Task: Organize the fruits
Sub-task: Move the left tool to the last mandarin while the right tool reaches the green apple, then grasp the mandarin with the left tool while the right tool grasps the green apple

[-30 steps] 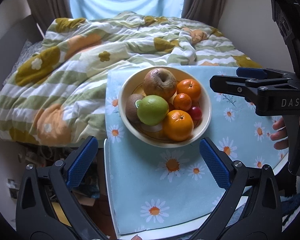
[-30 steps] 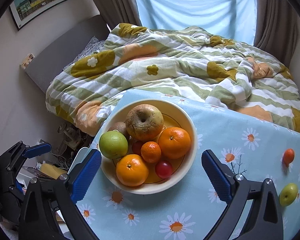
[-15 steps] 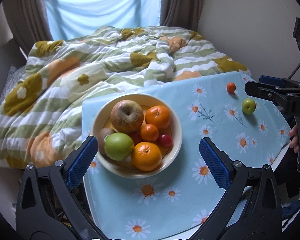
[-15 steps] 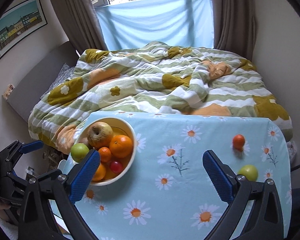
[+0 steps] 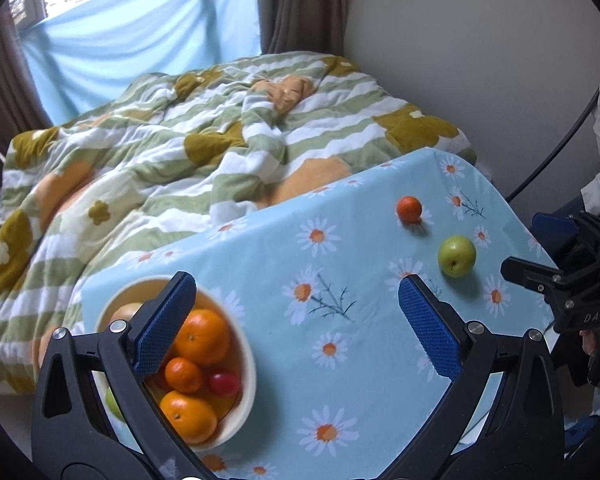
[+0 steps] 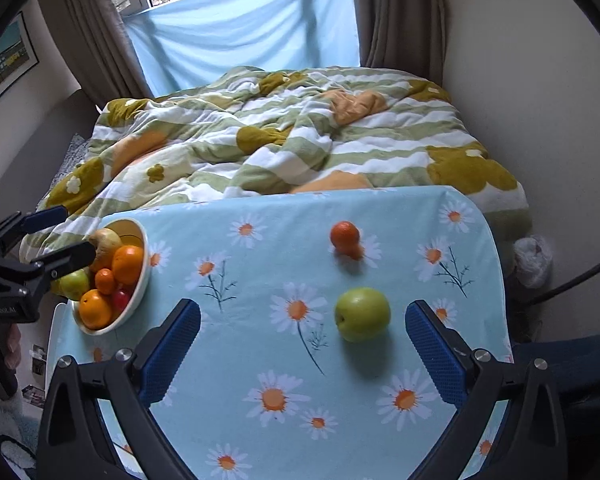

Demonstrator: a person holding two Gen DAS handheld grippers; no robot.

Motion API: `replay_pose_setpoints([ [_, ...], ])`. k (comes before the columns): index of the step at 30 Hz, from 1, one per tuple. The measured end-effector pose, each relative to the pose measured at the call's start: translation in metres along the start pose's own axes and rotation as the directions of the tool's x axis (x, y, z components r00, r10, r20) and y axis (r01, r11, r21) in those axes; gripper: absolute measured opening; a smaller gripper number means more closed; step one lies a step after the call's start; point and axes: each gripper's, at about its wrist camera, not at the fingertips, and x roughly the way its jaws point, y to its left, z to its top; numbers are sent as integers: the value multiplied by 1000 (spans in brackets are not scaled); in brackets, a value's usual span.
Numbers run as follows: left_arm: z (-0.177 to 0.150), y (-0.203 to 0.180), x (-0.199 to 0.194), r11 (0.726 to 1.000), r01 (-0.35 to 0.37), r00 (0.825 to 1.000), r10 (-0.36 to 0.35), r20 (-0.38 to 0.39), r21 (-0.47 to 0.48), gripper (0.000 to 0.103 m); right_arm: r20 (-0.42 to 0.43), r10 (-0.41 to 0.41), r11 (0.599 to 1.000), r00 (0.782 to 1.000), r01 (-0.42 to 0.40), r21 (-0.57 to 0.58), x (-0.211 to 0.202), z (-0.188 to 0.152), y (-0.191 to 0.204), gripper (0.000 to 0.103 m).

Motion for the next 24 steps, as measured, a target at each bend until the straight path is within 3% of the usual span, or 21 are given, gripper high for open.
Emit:
replay_pose_setpoints([
  [11,53,-67,91,984,69,991,-49,-123,164,103,-48,26,998,999,-23,58,37,-15,-43,102],
  [19,64,-86,151,977,124,973,-86,-214,174,103,-52,87,996,995,-86,21,78,-24,-39,101],
  [24,65,-100,177,966,184,957,-135,-256,180,103,-66,90,996,994,-90,0,93,-28,-38,91],
])
